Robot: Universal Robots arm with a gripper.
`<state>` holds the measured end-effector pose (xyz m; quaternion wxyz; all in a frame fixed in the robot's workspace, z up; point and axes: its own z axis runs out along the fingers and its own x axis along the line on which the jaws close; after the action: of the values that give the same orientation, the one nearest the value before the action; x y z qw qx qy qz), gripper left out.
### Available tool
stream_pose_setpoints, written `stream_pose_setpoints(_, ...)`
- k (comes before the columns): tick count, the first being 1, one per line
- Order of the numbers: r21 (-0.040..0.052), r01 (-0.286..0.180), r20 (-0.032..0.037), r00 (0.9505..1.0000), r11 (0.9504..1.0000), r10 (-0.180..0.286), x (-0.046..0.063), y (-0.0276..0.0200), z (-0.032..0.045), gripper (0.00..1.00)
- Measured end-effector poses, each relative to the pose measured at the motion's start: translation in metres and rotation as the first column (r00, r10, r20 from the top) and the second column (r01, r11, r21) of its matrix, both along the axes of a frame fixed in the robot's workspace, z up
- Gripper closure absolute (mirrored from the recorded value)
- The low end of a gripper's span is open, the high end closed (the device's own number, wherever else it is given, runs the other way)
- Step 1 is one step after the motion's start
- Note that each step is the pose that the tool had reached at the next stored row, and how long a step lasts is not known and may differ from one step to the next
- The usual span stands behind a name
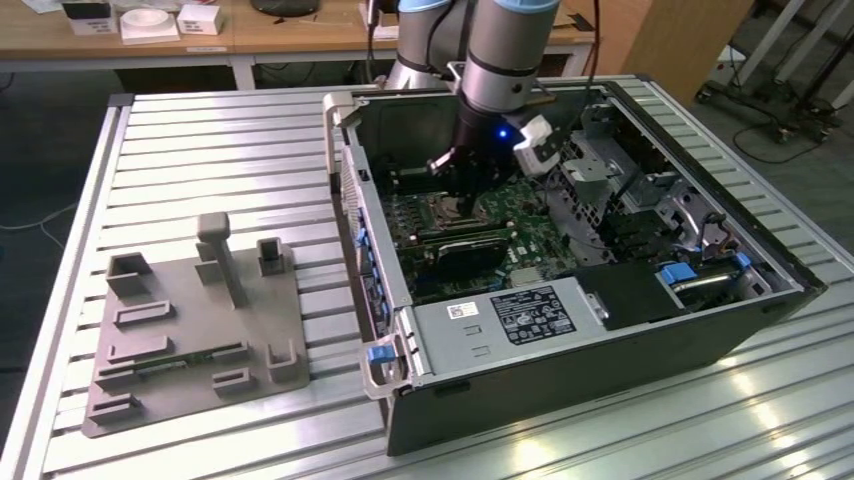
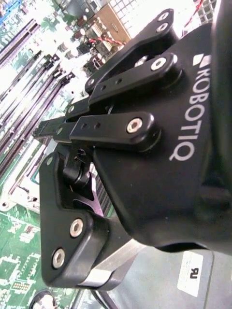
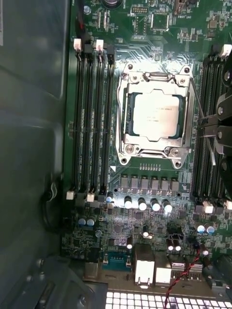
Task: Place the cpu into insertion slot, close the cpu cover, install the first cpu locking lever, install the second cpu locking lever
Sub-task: 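Install the second cpu locking lever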
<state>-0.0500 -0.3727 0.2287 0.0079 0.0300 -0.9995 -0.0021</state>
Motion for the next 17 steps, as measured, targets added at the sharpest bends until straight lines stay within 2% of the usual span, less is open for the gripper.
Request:
stream_pose_setpoints(5, 0.0000, 0.000, -0.0063, 1.0000, 1.0000, 0.000, -0.0006, 0.0000, -0.0032, 0.90)
stream_pose_setpoints(17, -0.0017, 0.000, -0.0082, 1.0000, 1.0000, 0.000, -0.0053, 0.0000, -0.0096, 0.90)
